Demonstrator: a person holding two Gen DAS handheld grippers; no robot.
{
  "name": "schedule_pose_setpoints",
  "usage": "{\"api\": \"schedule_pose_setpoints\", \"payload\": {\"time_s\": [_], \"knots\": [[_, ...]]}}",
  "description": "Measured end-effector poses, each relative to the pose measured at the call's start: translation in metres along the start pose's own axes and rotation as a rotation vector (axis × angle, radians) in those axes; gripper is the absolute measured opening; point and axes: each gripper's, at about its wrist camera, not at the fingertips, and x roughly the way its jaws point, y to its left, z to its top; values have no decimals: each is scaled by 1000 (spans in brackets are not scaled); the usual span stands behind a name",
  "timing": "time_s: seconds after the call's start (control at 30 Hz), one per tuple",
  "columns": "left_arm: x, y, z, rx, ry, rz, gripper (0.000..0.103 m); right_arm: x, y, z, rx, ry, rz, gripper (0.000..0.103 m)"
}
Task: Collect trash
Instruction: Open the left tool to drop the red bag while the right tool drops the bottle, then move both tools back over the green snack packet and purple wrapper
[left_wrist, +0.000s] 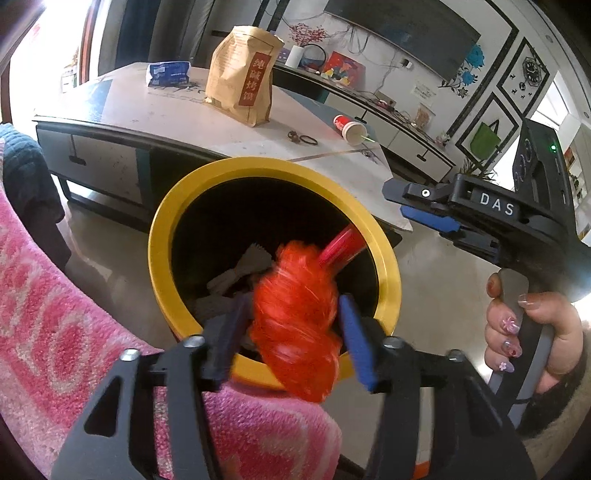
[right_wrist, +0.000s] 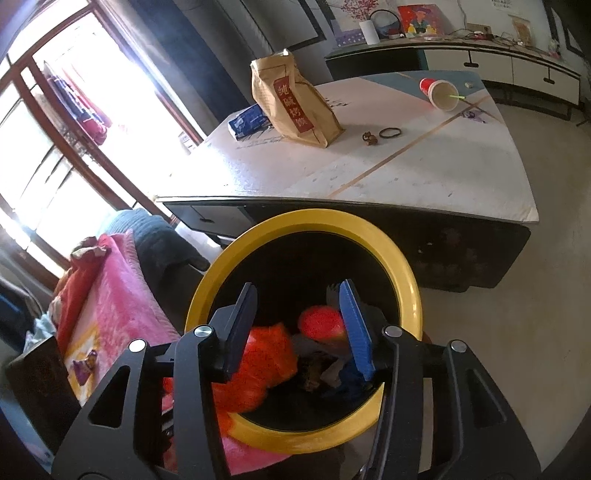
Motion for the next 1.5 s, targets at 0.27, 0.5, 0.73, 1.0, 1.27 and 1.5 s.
{"api": "schedule_pose_setpoints", "payload": {"time_s": [0.27,0.5,0.73,1.0,1.27,1.5], "knots": [[-29,4,-3,-32,-59,35,91,-14,13,1,-37,-38,-13,54],[-78,18,-6,-63,-183,150,95,-31,52,-6,-174,-88,1,62],[-125,39,-18,-111,-275,251,95,-44,91,-19,-294,-106,57,65],[-169,68,-35,-169,-354,362,95,-46,137,-39,-408,-86,126,67],[-207,95,-53,-217,-404,466,95,-39,176,-54,-463,-38,194,68],[-233,115,-69,-277,-437,531,95,-26,216,-77,-539,25,255,68]]}}
